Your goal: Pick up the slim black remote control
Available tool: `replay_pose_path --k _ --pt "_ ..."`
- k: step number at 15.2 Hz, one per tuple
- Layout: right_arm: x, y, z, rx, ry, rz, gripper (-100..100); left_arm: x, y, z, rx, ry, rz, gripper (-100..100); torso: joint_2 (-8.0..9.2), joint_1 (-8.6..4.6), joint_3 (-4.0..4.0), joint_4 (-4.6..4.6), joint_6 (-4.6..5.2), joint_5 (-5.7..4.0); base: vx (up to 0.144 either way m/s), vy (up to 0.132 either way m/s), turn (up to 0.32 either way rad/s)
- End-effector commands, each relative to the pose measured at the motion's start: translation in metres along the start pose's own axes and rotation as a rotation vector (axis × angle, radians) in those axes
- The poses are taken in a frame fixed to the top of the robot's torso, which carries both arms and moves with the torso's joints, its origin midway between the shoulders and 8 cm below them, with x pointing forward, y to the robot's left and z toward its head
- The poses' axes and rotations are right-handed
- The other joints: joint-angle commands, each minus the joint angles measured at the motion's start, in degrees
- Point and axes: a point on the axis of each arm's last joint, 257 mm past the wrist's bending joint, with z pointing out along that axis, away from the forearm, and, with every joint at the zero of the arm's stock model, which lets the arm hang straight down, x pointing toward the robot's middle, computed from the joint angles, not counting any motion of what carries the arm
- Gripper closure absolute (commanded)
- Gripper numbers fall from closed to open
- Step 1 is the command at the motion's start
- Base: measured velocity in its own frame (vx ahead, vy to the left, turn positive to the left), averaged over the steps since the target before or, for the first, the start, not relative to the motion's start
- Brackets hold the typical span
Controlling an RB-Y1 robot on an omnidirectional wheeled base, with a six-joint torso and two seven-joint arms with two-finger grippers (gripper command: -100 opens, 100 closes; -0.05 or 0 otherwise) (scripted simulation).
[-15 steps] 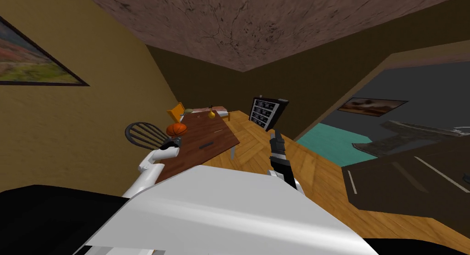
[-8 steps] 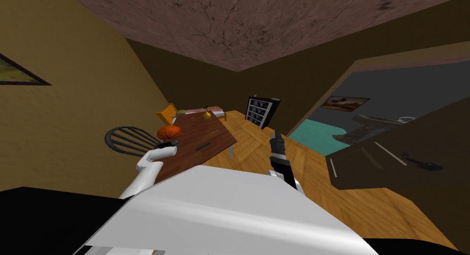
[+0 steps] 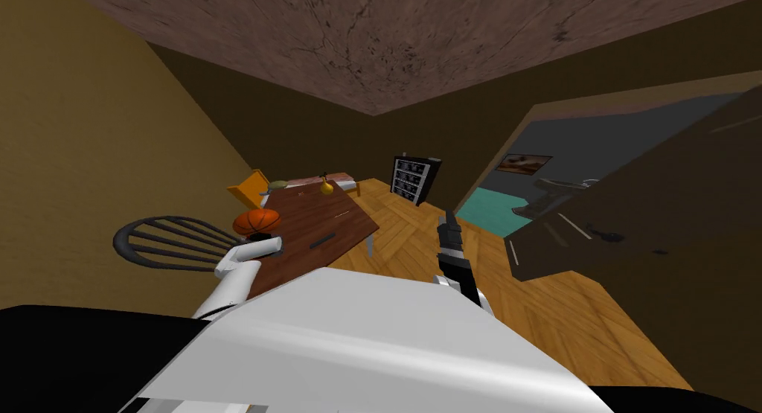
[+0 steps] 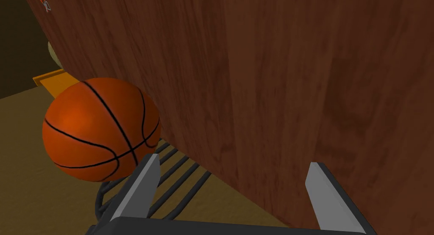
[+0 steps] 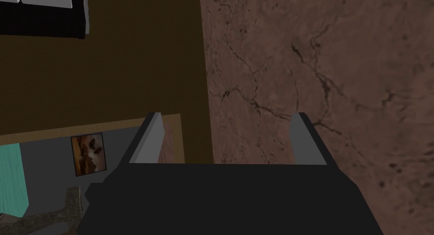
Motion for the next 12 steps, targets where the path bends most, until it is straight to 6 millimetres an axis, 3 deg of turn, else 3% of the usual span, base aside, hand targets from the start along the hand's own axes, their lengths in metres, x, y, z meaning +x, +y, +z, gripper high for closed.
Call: replay_pose_path --k 1,4,9,10,12 --pt "0.0 0.0 0.0 0.0 0.0 0.0 0 -0.003 0.008 0.001 -0.038 -0.006 -0.015 -100 0.0 0.0 0.0 0.0 0.0 0.0 -0.027 -0.01 -0.126" --pt "0.0 0.0 0.0 0.0 0.0 0.0 0 -0.011 0.026 0.005 -0.112 -0.015 -0.057 -100 -0.01 -0.1 0.0 0.0 0.0 -0.03 -0.022 -0.004 -0.14" --pt "0.0 0.0 0.0 0.0 0.0 0.0 0 -0.011 0.026 0.005 -0.112 -0.015 -0.057 -100 -0.09 0.02 -0.05 -0.02 -0.02 0.0 -0.003 0.025 -0.066" --pt "0.0 0.0 0.0 0.0 0.0 0.0 0 -0.015 0.044 0.007 -0.183 -0.021 -0.099 -100 -0.09 -0.01 -0.05 -0.02 -0.02 -0.01 0.005 0.023 -0.231" --pt "0.0 0.0 0.0 0.0 0.0 0.0 0 -0.017 0.054 0.008 -0.227 -0.02 -0.138 -100 -0.19 0.25 -0.1 -0.02 0.09 0.02 0.027 0.13 -0.504"
